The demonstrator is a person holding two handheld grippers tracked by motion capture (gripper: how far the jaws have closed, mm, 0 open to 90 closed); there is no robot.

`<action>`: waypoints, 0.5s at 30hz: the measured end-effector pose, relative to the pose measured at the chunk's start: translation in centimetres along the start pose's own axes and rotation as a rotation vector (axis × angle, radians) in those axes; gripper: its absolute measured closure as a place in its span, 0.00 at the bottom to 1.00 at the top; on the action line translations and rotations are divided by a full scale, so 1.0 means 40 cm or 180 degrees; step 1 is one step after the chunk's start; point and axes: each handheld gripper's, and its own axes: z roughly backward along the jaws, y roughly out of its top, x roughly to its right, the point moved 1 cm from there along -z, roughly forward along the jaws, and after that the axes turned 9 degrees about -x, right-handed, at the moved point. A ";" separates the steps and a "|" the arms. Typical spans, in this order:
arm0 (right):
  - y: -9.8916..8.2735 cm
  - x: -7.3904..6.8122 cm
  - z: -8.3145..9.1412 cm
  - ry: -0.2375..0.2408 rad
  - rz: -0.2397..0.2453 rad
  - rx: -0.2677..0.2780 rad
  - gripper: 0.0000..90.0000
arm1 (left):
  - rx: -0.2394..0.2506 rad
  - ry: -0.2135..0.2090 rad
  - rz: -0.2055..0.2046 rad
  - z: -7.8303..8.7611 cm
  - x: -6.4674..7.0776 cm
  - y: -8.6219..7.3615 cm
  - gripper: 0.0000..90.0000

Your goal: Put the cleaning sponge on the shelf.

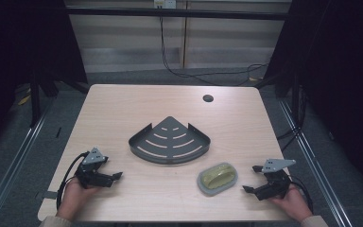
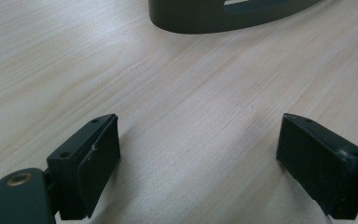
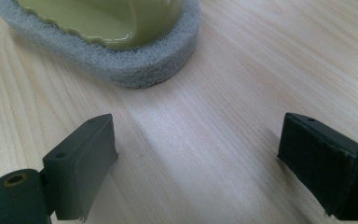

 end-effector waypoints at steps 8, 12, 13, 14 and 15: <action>0.031 0.006 0.020 0.0001 0.0174 -0.0412 0.19 | 0.0002 -0.0001 0.0002 0.000 0.000 0.000 0.14; 0.049 0.003 0.032 0.0043 0.0240 -0.0444 0.21 | 0.0001 0.0000 0.0002 0.000 0.000 0.000 0.14; 0.068 0.001 0.039 0.0076 0.0328 -0.0500 0.22 | 0.0002 0.0001 0.0003 0.000 0.000 0.000 0.14; 0.075 0.000 0.042 0.0088 0.0354 -0.0533 0.23 | 0.0002 0.0001 0.0003 0.000 0.000 0.000 0.14; 0.075 0.000 0.042 0.0088 0.0354 -0.0533 0.23 | 0.0002 0.0001 0.0003 0.000 0.000 0.000 0.14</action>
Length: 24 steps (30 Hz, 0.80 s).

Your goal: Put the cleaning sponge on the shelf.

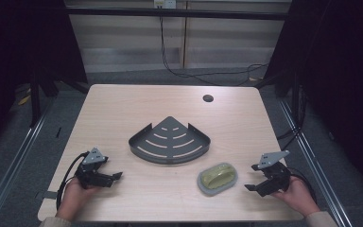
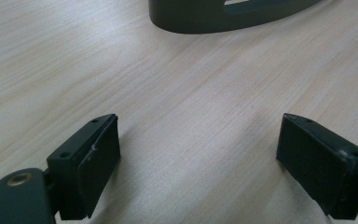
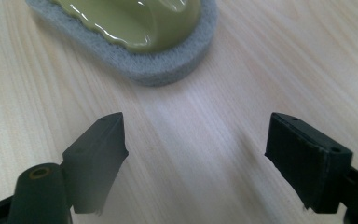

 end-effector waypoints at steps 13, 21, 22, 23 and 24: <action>0.124 0.005 0.067 0.0004 0.0467 -0.0553 0.25 | 0.0000 -0.0001 -0.0001 0.000 0.000 0.000 0.14; 0.197 -0.013 0.067 0.0035 0.0679 -0.0719 0.26 | 0.0000 0.0000 0.0000 0.000 0.000 0.000 0.14; 0.205 -0.015 0.065 0.0050 0.0714 -0.0760 0.26 | 0.0000 -0.0001 0.0001 0.000 0.000 0.000 0.14; 0.215 -0.018 0.063 0.0044 0.0750 -0.0783 0.26 | 0.0000 -0.0001 0.0001 0.000 0.000 0.000 0.14; 0.220 -0.020 0.061 0.0052 0.0772 -0.0794 0.26 | -0.0001 0.0000 -0.0001 0.000 0.000 0.000 0.14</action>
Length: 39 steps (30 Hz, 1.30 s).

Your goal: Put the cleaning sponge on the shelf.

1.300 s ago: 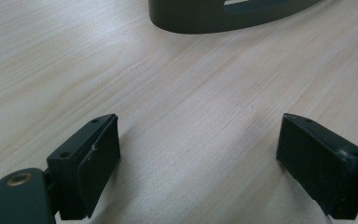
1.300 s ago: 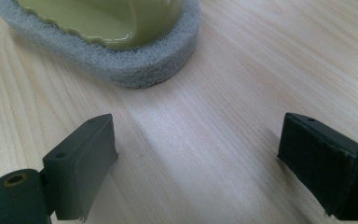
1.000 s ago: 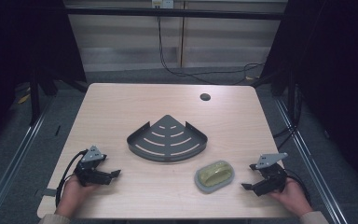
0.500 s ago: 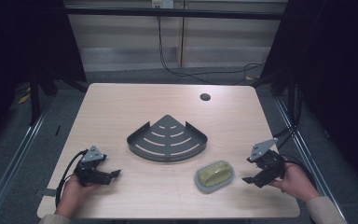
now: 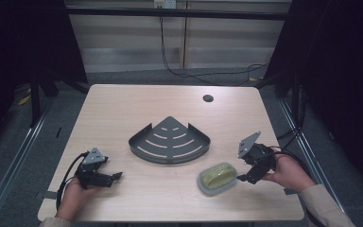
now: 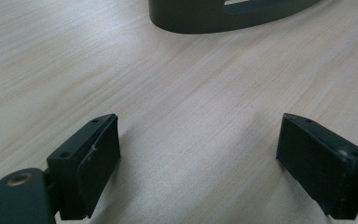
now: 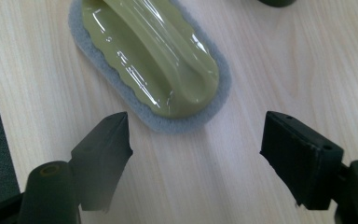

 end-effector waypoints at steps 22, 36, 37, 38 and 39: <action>0.114 -0.016 -0.016 0.0118 0.0352 -0.0302 0.32 | -0.0002 0.0002 0.0002 0.000 0.000 0.000 0.14; 0.153 -0.022 -0.045 0.0144 0.0484 -0.0492 0.36 | -0.0005 0.0008 -0.0004 0.001 0.000 -0.001 0.14; 0.158 -0.021 -0.049 0.0111 0.0551 -0.0513 0.36 | -0.0008 0.0016 -0.0019 0.002 -0.001 -0.001 0.14; 0.160 -0.020 -0.050 0.0107 0.0564 -0.0514 0.36 | -0.0008 0.0014 -0.0017 0.002 -0.001 -0.001 0.14; 0.161 -0.020 -0.051 0.0104 0.0559 -0.0539 0.37 | -0.0005 0.0007 -0.0003 0.001 0.000 -0.001 0.14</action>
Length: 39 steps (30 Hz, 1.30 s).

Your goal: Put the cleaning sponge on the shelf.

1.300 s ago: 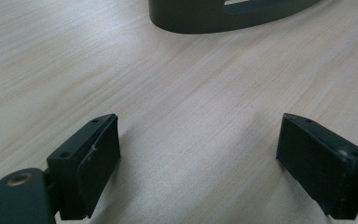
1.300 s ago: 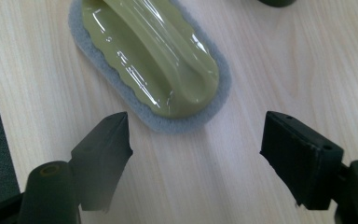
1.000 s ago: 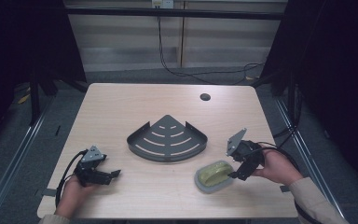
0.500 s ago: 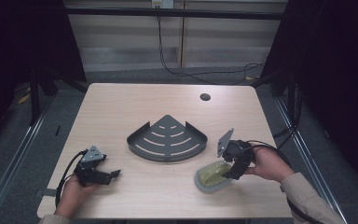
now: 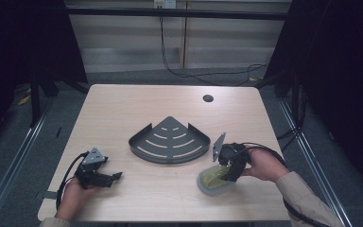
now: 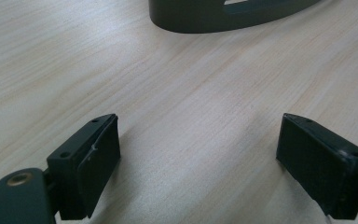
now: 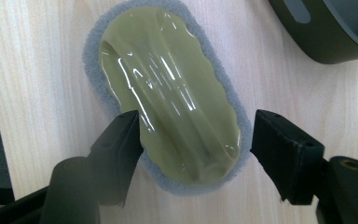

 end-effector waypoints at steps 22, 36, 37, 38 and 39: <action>0.031 0.004 -0.001 0.0033 0.0052 -0.0105 0.79 | 0.0009 -0.0007 0.0002 0.001 0.000 -0.001 0.14; 0.004 0.029 0.040 0.0081 -0.0333 -0.0160 0.79 | 0.0009 -0.0009 0.0003 0.001 0.000 -0.001 0.14; 0.003 0.032 0.044 0.0079 -0.0325 -0.0158 0.79 | 0.0010 -0.0009 0.0004 0.001 0.000 -0.001 0.14; 0.003 0.033 0.049 0.0060 -0.0373 -0.0164 0.79 | 0.0007 -0.0008 0.0003 0.001 0.000 -0.001 0.14; 0.002 0.034 0.051 0.0068 -0.0386 -0.0160 0.79 | 0.0010 -0.0009 0.0004 0.001 0.000 -0.001 0.14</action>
